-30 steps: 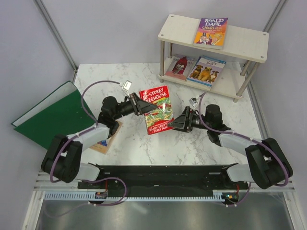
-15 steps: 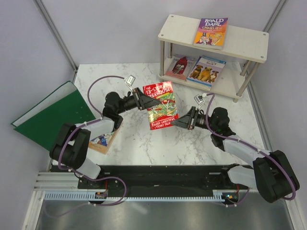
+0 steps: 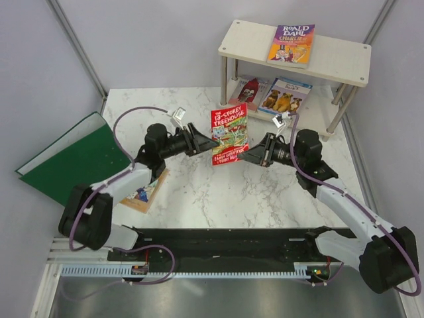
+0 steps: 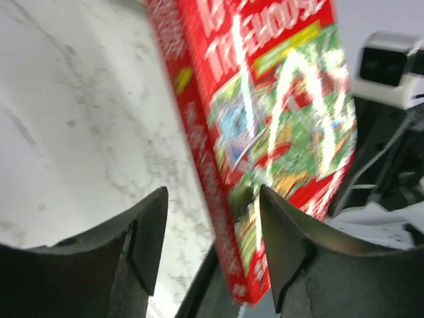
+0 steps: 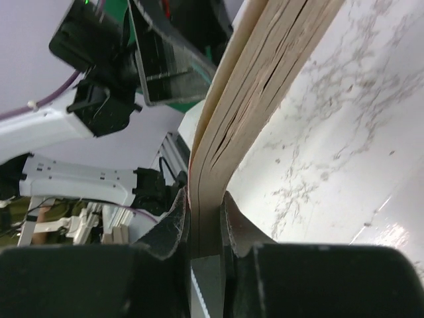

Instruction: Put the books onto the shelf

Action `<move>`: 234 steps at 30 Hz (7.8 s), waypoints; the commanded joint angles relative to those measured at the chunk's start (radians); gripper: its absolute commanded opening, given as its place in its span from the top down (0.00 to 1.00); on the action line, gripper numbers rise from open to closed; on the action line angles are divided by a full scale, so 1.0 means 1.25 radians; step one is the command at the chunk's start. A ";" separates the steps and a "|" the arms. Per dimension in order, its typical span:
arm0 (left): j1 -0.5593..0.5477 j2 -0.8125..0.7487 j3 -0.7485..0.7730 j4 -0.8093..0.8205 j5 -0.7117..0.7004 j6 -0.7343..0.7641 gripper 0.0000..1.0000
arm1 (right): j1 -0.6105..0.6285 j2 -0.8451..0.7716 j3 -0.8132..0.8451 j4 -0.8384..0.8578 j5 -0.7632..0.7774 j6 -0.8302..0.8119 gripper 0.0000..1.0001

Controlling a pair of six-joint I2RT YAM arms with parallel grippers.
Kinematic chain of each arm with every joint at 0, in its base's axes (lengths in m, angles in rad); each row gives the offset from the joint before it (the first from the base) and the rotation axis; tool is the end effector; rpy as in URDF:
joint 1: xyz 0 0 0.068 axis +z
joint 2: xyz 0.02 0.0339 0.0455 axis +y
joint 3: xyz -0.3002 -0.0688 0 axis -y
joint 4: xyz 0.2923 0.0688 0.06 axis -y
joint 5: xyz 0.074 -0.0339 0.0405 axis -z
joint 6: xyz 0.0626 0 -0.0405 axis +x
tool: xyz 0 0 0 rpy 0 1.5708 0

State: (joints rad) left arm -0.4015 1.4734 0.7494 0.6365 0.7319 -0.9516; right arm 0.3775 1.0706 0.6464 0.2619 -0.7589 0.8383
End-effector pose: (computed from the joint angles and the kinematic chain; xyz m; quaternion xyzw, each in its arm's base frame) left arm 0.3239 -0.1830 0.2531 0.0456 0.7283 -0.6007 0.3266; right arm 0.2490 0.1451 0.2920 -0.0718 0.7440 0.5752 0.3324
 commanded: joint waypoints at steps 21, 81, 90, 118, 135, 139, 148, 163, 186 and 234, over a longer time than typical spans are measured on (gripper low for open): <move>0.012 -0.556 -0.212 -0.481 -0.318 0.263 0.20 | -0.228 0.374 0.842 -0.239 0.012 -0.132 1.00; -0.002 -0.571 -0.303 -0.485 -0.312 0.213 0.20 | -0.479 0.644 1.045 -0.270 -0.159 0.104 0.98; -0.003 -0.569 -0.311 -0.479 -0.312 0.210 0.21 | -0.485 0.642 1.018 -0.271 -0.173 0.114 0.83; -0.003 -0.566 -0.266 -0.584 -0.405 0.224 0.20 | -0.558 0.437 0.947 -0.645 -0.022 -0.184 0.02; 0.028 -0.264 0.013 -1.165 -0.851 -0.007 0.17 | 0.160 0.283 0.217 -0.308 0.316 -0.171 0.02; 0.054 -0.307 -0.036 -1.164 -0.865 -0.041 0.19 | 0.283 0.438 0.241 -0.142 0.313 -0.110 0.02; 0.155 -0.390 -0.114 -1.185 -0.878 -0.100 0.98 | 0.379 0.802 0.533 -0.005 0.286 -0.014 0.02; 0.171 -0.206 -0.158 -1.101 -0.833 -0.126 0.98 | 0.411 1.117 0.812 0.070 0.230 0.136 0.19; 0.171 -0.191 -0.141 -1.044 -0.765 -0.004 0.93 | 0.410 1.076 0.738 0.180 0.196 0.152 1.00; 0.045 -0.266 -0.119 -0.077 0.070 0.253 0.64 | 0.011 0.421 0.488 -0.273 -0.365 -0.347 0.98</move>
State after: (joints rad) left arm -0.2810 1.0801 0.5068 0.4046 0.7391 -0.5919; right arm 0.3901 1.6314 1.2274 -0.1162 -1.1889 0.4126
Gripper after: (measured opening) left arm 0.547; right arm 0.020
